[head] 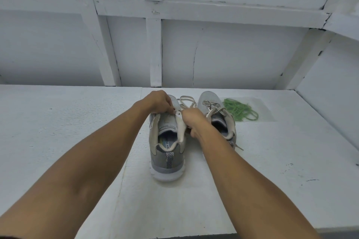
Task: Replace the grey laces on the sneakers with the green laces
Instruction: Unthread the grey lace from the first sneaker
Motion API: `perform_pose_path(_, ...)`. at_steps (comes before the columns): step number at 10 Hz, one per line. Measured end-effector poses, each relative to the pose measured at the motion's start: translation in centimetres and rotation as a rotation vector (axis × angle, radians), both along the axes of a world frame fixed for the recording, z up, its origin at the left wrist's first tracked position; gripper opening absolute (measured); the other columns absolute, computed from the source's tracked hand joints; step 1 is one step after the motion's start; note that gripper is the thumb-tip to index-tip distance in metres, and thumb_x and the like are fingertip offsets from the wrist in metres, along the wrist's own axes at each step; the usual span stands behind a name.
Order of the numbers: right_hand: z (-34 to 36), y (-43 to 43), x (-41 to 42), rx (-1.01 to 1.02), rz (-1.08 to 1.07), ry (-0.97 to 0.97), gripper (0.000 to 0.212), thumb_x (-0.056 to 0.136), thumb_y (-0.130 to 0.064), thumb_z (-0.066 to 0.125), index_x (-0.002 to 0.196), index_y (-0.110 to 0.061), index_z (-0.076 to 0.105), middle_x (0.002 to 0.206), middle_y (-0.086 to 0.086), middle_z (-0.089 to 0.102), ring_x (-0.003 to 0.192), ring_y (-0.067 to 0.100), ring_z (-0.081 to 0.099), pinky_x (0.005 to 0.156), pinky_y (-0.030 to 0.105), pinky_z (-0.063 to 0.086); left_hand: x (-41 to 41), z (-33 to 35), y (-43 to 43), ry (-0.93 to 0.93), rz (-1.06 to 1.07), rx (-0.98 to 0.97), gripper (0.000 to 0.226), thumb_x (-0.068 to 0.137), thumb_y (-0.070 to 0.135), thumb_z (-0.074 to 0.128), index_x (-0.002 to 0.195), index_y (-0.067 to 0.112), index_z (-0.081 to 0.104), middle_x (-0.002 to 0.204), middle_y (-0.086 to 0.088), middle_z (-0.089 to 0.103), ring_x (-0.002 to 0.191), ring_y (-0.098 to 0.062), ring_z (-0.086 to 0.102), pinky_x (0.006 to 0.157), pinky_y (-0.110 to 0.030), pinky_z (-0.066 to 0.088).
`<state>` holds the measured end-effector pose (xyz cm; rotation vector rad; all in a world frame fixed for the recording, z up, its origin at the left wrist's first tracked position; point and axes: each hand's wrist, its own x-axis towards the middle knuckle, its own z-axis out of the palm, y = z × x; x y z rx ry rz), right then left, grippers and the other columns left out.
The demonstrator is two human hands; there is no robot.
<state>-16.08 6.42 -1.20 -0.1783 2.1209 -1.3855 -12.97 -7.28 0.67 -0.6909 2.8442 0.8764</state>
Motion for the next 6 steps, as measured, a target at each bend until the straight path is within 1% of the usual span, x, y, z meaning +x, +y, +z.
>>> perform_pose_path(1, -0.1, 0.2, 0.3, 0.047, 0.030, 0.047, 0.040, 0.096, -0.009, 0.042, 0.134, 0.003, 0.049, 0.113, 0.014, 0.062, 0.069, 0.013, 0.049, 0.054, 0.021, 0.043, 0.3, 0.1, -1.1, 0.098, 0.184, 0.124, 0.020, 0.086, 0.019, 0.064, 0.089, 0.000, 0.069, 0.084, -0.015, 0.067, 0.069, -0.026, 0.064, 0.058, -0.028, 0.054)
perform_pose_path(2, 1.3, 0.4, 0.7, 0.154, 0.050, 0.082, 0.068, 0.062, 0.008, 0.026, 0.122, -0.002, 0.056, 0.134, 0.020, 0.056, 0.114, 0.028, 0.058, 0.076, 0.018, 0.047, 1.4, -0.1, -2.9, 0.206, 0.454, 0.404, 0.017, 0.092, 0.009, 0.053, 0.097, -0.006, 0.058, 0.084, -0.018, 0.064, 0.065, -0.025, 0.066, 0.063, -0.037, 0.061)
perform_pose_path(3, 1.7, 0.6, 1.1, 0.291, 0.151, 0.240, 0.081, 0.052, 0.001, 0.019, 0.124, 0.001, 0.056, 0.134, 0.020, 0.055, 0.116, 0.024, 0.057, 0.087, 0.020, 0.043, 1.5, -0.2, -3.5, 0.195, 0.385, 0.281, 0.022, 0.091, 0.013, 0.053, 0.107, -0.001, 0.060, 0.094, -0.012, 0.063, 0.084, -0.026, 0.064, 0.074, -0.037, 0.058)
perform_pose_path(4, 0.7, 0.0, 1.2, 0.029, -0.082, 0.074, 0.042, 0.091, -0.003, 0.042, 0.132, -0.002, 0.052, 0.135, 0.021, 0.054, 0.070, 0.004, 0.048, 0.040, 0.006, 0.038, 0.9, 1.1, -2.0, 0.274, 0.163, 0.125, 0.025, 0.091, 0.021, 0.057, 0.112, 0.011, 0.066, 0.114, -0.005, 0.063, 0.103, -0.024, 0.060, 0.087, -0.034, 0.050)
perform_pose_path(5, 0.2, 0.3, 1.2, 0.032, -0.042, 0.074, 0.036, 0.099, -0.013, 0.042, 0.132, -0.005, 0.054, 0.133, 0.020, 0.055, 0.097, 0.020, 0.063, 0.031, 0.007, 0.032, 0.1, 1.5, 0.1, 0.059, -0.081, -0.091, 0.026, 0.086, 0.034, 0.067, 0.103, 0.015, 0.074, 0.105, 0.001, 0.067, 0.098, -0.018, 0.059, 0.083, -0.029, 0.047)
perform_pose_path(6, 0.2, 0.3, 1.1, 0.039, -0.069, 0.095, 0.036, 0.098, -0.014, 0.042, 0.130, -0.003, 0.054, 0.132, 0.019, 0.057, 0.120, 0.032, 0.056, 0.038, 0.010, 0.036, -0.8, 0.5, 0.8, -0.097, -0.113, -0.255, 0.028, 0.079, 0.039, 0.073, 0.093, 0.015, 0.075, 0.096, -0.005, 0.070, 0.095, -0.024, 0.063, 0.084, -0.035, 0.052)
